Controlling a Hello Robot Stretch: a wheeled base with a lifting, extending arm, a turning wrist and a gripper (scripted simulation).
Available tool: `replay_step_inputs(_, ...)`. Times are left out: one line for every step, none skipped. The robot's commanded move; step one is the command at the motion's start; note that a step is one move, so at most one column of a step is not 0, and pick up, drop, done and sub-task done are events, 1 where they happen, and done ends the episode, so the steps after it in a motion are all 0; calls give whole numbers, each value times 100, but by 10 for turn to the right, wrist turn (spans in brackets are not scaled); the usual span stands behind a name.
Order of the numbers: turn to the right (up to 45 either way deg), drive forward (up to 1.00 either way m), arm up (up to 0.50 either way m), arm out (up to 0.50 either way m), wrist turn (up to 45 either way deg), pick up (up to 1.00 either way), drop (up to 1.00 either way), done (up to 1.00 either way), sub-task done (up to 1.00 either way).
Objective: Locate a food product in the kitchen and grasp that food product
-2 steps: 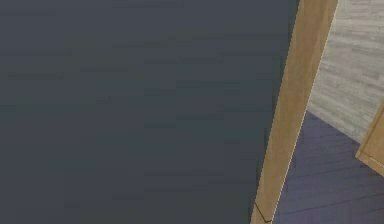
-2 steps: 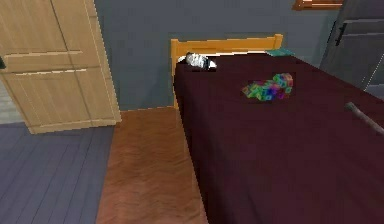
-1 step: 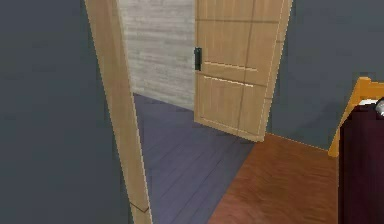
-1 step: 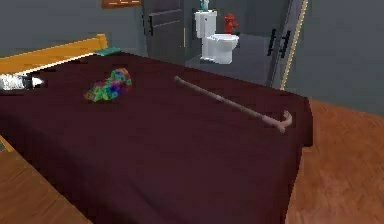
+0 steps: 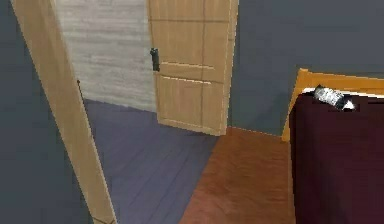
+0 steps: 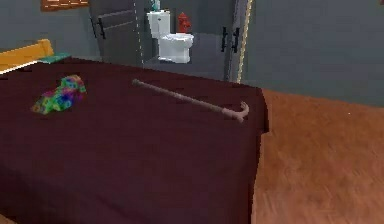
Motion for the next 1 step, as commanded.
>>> replay_step_inputs(0,45,0,0,0,0,0,0,0)
